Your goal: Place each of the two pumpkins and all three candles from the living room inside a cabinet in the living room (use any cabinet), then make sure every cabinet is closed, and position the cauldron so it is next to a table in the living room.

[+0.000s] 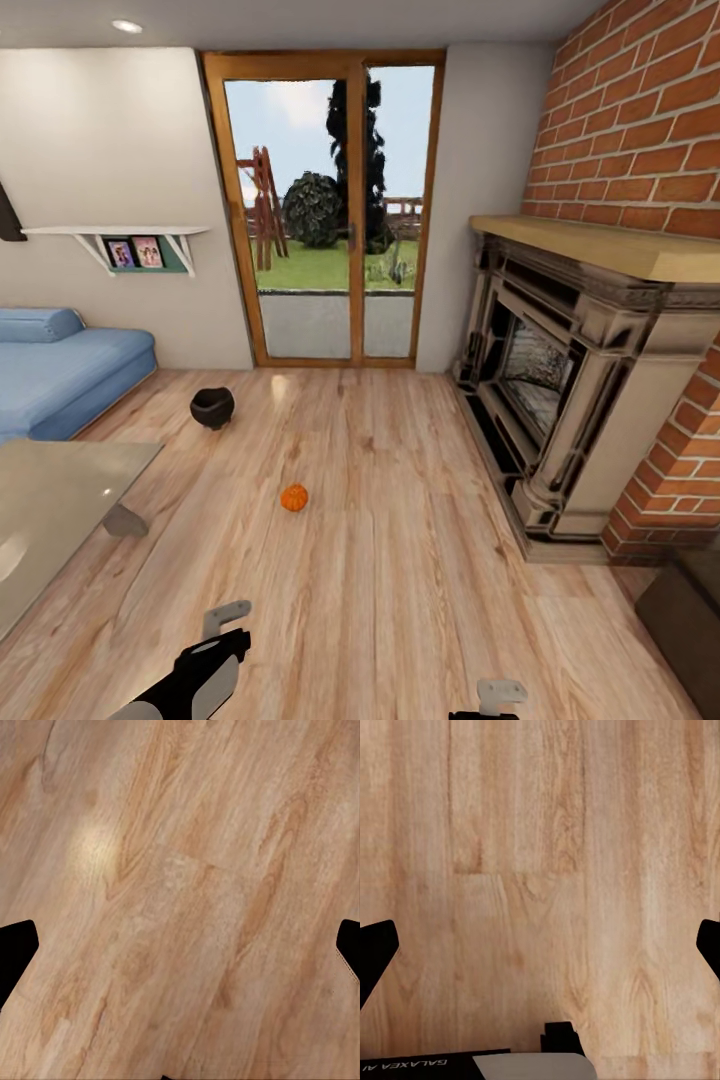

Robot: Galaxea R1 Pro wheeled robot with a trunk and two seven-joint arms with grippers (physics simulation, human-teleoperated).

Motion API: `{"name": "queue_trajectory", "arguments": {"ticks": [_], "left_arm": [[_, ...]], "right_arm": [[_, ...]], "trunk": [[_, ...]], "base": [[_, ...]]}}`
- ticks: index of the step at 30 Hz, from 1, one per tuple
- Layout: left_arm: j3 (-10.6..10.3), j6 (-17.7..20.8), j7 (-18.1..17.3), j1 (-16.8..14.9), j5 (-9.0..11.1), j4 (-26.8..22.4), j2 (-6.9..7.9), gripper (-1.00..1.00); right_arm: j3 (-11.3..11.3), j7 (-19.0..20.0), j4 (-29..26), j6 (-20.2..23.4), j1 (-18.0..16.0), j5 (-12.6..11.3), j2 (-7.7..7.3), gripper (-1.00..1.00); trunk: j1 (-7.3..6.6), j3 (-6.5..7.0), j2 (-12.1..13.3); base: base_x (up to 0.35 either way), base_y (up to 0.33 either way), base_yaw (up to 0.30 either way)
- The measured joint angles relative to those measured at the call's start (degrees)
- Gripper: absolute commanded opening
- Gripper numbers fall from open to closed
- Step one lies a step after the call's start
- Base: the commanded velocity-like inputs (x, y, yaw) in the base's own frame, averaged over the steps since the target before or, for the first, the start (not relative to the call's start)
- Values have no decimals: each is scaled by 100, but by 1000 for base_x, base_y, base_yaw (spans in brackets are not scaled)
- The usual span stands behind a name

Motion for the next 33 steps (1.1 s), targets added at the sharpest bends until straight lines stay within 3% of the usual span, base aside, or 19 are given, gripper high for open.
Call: {"name": "queue_trajectory", "arguments": {"ticks": [27, 33], "left_arm": [[-7, 0, -21, 0, 0, 0, 0, 100], [-6, 0, -27, 0, 0, 0, 4, 100]], "right_arm": [[0, 0, 1, -1, 0, 0, 0, 100], [0, 0, 1, -1, 0, 0, 0, 100]], "trunk": [[0, 0, 0], [3, 0, 0]], "base": [[320, 36, 0], [148, 0, 0]]}}
